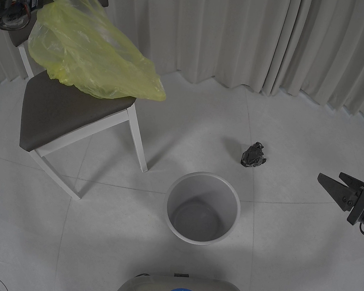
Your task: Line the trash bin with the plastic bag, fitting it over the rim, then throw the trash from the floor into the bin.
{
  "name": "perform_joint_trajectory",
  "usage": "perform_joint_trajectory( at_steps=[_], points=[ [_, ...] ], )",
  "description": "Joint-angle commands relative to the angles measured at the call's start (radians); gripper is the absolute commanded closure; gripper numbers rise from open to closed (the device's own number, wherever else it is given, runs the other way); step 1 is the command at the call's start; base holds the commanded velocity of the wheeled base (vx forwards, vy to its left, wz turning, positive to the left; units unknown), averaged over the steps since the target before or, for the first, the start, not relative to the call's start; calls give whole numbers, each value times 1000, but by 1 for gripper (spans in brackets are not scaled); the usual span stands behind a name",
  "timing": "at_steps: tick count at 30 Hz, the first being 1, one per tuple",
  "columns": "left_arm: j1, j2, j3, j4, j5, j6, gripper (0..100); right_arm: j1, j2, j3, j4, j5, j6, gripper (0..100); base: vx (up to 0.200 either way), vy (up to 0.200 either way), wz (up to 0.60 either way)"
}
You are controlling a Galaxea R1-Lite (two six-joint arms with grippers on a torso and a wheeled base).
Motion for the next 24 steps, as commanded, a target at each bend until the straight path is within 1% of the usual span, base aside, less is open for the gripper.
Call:
perform_joint_trajectory(
  at_steps=[1,7,12,16,18,24],
  points=[
    [-75,-38,0,11,0,-4,100,7,13,0,0,0,11,0,0,0,0],
    [-150,-49,0,21,0,-18,100,16,36,3,-8,5,27,0,0,0,0],
    [-192,-56,0,21,2,-16,100,50,53,6,-11,5,61,0,0,0,0],
    [-221,-64,0,21,4,-18,100,65,70,11,-17,3,70,0,0,0,0],
    [-238,-69,0,20,4,-19,100,77,81,25,-39,3,72,0,0,0,0],
    [-294,-76,0,14,36,-32,100,113,127,65,-146,6,107,0,0,0,0]
  ],
)
